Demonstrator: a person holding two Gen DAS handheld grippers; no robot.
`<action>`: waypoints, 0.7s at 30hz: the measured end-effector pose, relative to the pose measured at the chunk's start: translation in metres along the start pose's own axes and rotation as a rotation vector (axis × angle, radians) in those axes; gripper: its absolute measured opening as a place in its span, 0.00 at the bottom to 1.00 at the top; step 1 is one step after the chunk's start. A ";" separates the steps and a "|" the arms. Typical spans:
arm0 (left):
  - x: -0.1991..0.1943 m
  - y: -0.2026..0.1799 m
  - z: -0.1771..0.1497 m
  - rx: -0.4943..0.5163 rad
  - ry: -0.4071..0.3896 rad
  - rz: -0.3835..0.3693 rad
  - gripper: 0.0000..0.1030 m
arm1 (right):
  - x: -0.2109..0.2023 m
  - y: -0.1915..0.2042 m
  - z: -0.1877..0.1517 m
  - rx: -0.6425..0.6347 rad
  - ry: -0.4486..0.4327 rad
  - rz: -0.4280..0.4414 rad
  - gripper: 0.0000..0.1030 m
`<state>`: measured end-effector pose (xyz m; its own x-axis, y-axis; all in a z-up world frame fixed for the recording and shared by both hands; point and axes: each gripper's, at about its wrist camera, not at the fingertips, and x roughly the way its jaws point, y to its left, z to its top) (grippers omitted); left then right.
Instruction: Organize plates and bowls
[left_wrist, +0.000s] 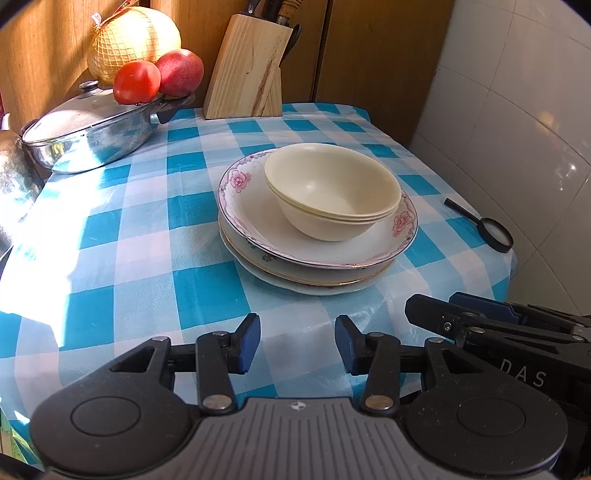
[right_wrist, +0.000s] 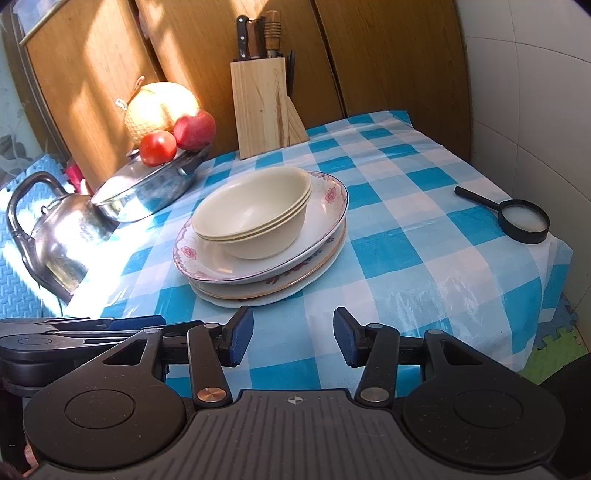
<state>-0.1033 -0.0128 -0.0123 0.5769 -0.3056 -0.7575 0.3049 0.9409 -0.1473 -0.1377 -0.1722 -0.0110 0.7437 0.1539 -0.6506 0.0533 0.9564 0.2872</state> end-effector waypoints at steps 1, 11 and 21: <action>0.000 -0.001 -0.001 0.001 0.002 -0.001 0.37 | 0.001 0.000 0.000 0.000 0.003 0.003 0.55; 0.000 -0.002 -0.001 0.001 -0.007 0.017 0.37 | 0.008 -0.002 -0.002 0.013 0.032 0.001 0.56; -0.002 -0.003 0.000 0.015 -0.013 0.033 0.37 | 0.008 -0.002 -0.002 0.013 0.033 0.001 0.56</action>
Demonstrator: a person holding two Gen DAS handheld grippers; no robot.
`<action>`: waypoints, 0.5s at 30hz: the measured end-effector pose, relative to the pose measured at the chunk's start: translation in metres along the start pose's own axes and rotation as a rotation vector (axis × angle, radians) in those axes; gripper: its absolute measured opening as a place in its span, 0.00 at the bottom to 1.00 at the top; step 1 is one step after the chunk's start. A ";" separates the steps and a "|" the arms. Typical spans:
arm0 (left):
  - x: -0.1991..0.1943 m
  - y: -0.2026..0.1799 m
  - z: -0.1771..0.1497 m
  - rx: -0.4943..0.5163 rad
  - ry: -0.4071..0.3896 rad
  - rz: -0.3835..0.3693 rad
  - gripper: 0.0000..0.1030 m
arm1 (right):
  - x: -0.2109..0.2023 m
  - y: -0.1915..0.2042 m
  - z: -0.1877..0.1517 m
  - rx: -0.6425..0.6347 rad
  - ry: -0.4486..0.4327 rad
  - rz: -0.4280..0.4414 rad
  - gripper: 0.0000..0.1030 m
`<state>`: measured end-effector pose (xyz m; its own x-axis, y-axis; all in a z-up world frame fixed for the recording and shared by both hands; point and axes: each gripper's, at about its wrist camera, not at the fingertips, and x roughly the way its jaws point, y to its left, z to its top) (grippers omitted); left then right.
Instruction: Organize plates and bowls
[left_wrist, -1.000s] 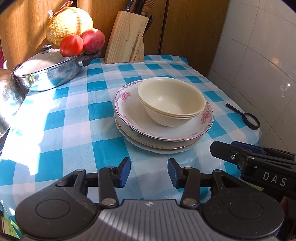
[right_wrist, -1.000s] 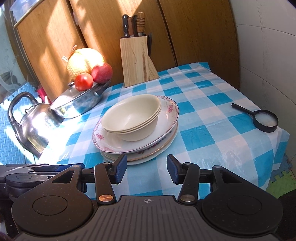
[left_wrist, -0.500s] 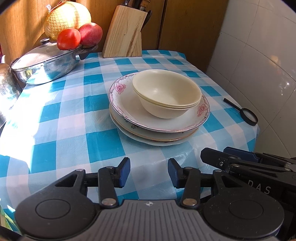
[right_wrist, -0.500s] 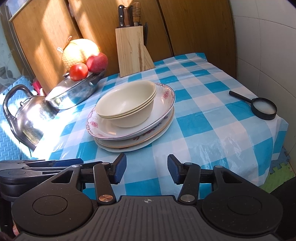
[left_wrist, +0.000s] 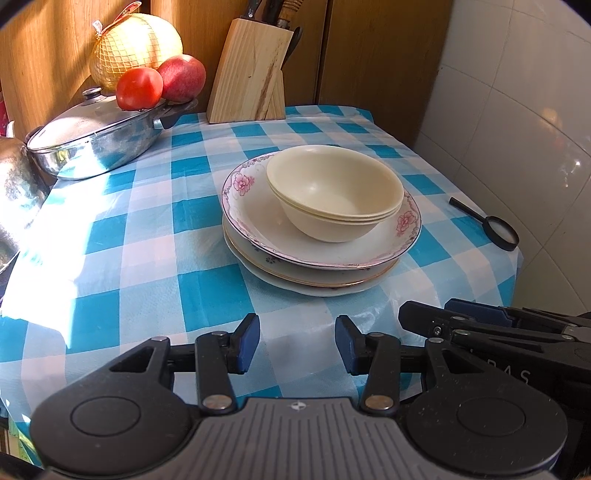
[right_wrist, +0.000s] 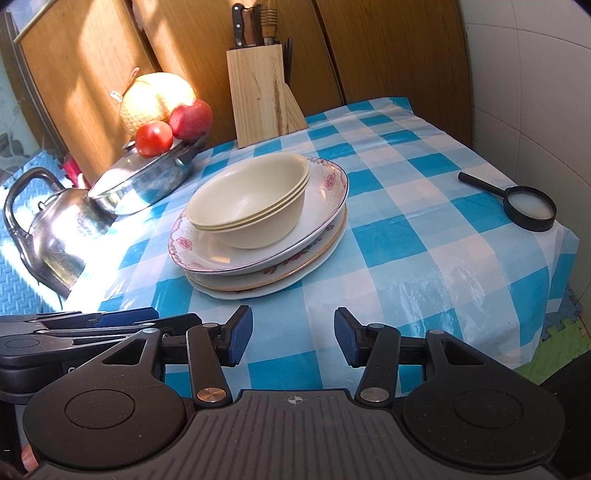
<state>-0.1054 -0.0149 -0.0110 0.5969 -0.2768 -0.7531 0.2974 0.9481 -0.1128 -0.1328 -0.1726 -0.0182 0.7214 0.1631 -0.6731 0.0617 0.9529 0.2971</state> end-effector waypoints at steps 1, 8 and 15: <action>0.000 0.000 0.000 0.000 0.000 0.000 0.37 | 0.000 0.000 0.000 0.000 0.000 0.000 0.56; -0.002 -0.001 0.000 0.007 -0.005 0.002 0.37 | 0.000 0.000 -0.001 0.000 -0.002 0.000 0.56; -0.002 -0.001 0.000 0.007 -0.007 0.003 0.37 | 0.000 0.000 0.000 -0.001 -0.003 0.000 0.56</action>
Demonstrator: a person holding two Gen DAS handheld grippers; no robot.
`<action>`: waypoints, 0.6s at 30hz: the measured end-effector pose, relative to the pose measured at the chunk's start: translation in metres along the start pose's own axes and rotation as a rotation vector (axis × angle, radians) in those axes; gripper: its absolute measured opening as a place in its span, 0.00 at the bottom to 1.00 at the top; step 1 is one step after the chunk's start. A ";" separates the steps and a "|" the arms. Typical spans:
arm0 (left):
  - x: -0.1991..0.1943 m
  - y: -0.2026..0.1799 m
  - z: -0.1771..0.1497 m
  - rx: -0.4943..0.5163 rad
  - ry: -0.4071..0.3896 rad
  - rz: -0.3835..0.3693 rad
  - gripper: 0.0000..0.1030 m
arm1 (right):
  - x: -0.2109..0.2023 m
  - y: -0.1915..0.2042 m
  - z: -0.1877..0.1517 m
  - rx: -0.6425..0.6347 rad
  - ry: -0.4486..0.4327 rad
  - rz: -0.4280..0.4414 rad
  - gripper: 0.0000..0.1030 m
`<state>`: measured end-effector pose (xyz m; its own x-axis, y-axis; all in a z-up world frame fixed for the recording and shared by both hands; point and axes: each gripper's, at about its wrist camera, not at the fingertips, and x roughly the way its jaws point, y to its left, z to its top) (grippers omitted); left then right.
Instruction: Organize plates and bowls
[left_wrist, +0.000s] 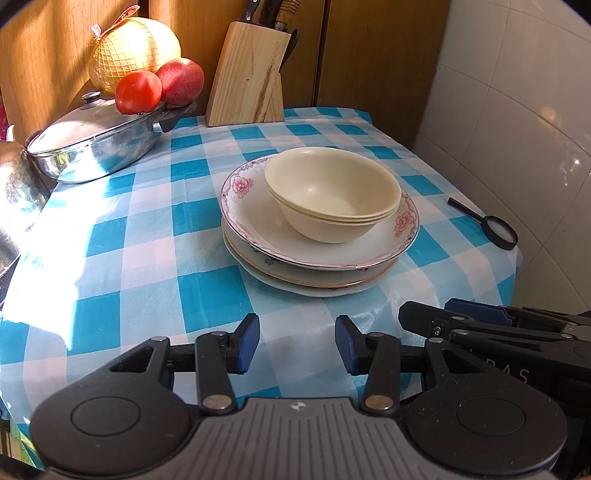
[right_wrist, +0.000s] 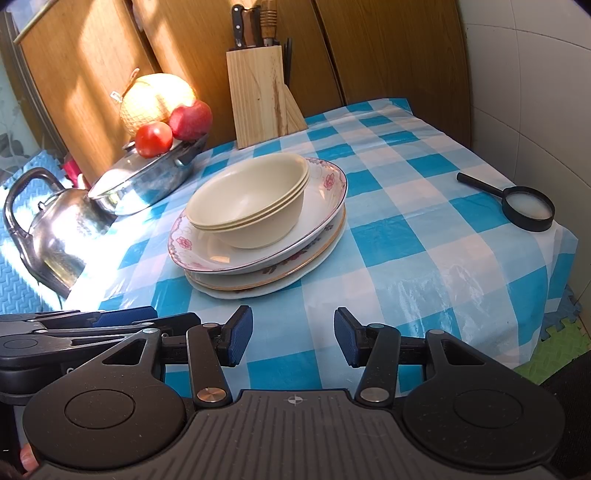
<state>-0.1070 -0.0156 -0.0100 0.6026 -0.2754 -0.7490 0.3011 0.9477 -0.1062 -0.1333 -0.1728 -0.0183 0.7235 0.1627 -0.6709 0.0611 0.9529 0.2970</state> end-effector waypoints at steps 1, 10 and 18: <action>0.000 0.000 0.000 0.000 0.000 0.000 0.37 | 0.000 0.000 0.000 0.001 0.001 0.001 0.56; -0.002 -0.001 -0.001 0.006 -0.014 0.009 0.41 | -0.001 -0.001 0.000 0.004 -0.005 -0.001 0.56; -0.001 0.000 0.000 0.000 -0.024 0.019 0.46 | -0.003 -0.002 0.001 0.009 -0.013 -0.001 0.56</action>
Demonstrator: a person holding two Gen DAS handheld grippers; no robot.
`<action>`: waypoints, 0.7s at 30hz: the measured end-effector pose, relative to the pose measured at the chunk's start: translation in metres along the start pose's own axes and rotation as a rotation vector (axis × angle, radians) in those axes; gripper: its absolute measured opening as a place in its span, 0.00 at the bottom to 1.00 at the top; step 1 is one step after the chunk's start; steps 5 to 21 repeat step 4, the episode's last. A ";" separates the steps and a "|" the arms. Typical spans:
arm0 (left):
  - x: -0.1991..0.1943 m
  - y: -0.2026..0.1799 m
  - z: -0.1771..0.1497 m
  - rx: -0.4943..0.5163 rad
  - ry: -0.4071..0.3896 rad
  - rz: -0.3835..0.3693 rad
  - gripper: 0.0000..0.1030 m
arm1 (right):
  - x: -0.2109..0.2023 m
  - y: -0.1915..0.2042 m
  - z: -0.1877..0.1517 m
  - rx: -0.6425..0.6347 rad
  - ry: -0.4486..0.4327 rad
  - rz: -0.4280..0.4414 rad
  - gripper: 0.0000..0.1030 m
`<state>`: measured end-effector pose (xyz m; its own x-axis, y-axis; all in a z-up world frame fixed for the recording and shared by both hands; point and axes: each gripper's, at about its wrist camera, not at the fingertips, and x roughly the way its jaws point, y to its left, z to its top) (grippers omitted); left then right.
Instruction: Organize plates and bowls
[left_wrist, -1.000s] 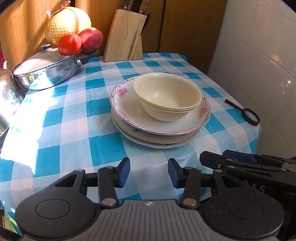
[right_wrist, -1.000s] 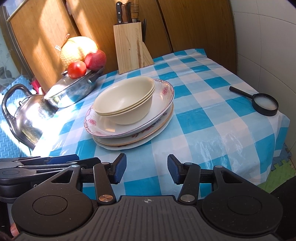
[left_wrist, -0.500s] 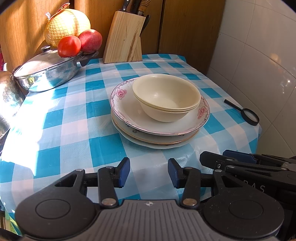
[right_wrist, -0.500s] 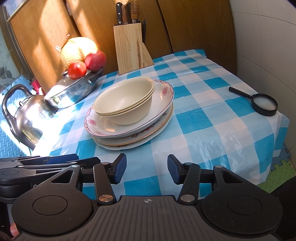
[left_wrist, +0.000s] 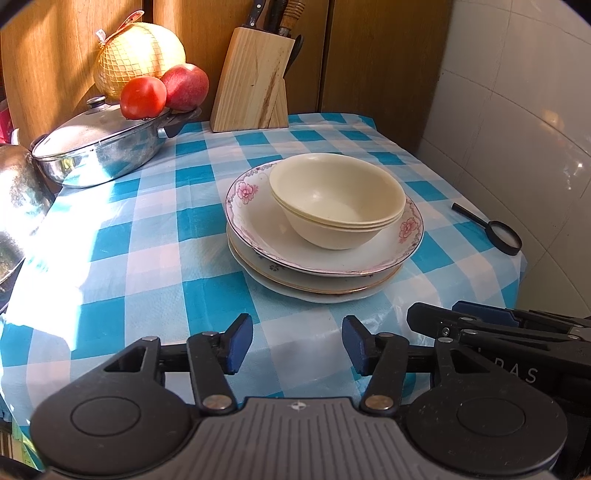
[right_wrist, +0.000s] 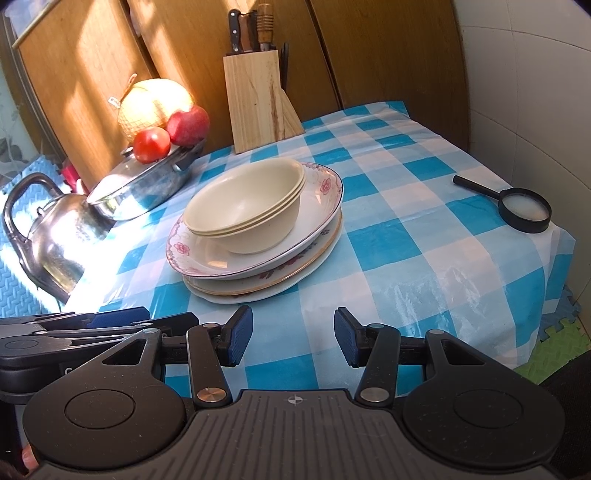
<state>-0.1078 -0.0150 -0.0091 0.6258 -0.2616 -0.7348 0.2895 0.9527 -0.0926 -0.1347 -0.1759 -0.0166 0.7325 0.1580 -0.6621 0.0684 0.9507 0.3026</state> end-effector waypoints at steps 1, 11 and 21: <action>0.000 0.000 0.000 0.003 -0.004 0.004 0.47 | 0.000 0.000 0.000 0.001 -0.001 0.000 0.56; -0.002 -0.001 0.000 0.012 -0.017 0.011 0.48 | -0.001 -0.001 0.001 0.004 -0.007 0.000 0.56; -0.002 -0.001 0.000 0.012 -0.017 0.011 0.48 | -0.001 -0.001 0.001 0.004 -0.007 0.000 0.56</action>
